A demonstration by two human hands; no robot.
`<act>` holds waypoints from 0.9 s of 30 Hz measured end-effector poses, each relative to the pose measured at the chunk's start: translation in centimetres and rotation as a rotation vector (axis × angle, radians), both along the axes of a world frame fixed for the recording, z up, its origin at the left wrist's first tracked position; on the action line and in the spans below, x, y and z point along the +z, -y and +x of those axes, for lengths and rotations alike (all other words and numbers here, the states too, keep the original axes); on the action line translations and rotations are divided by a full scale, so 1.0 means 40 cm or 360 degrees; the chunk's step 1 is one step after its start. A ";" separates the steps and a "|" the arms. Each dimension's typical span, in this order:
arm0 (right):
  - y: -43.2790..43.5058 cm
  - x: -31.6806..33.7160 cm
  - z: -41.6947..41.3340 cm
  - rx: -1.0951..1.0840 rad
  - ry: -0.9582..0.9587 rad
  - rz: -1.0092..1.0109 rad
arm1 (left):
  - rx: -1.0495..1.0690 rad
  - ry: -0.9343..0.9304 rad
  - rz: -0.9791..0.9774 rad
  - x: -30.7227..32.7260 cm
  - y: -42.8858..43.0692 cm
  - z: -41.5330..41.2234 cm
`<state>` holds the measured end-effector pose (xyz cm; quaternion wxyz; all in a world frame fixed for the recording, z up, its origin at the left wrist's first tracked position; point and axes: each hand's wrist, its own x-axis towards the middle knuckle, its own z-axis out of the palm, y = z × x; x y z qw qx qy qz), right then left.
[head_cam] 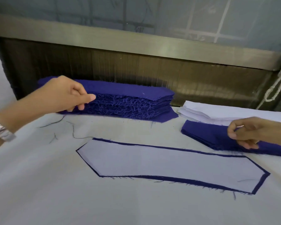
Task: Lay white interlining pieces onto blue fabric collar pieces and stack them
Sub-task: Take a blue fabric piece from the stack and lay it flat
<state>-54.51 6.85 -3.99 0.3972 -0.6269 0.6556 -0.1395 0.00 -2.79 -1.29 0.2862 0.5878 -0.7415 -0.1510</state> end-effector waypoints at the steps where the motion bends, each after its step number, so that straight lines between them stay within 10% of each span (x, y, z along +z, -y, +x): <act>1: 0.017 0.020 0.043 -0.0008 -0.0011 -0.0072 | 0.0003 0.0002 -0.0124 0.008 0.006 -0.007; 11: 0.260 0.094 0.340 -0.0402 -0.0087 -0.0863 | -0.0107 0.0242 -0.0468 0.037 0.154 -0.060; 27: 0.451 0.043 0.449 -0.0520 -0.0183 -0.0893 | -0.0074 0.0683 -0.0427 0.013 0.253 -0.076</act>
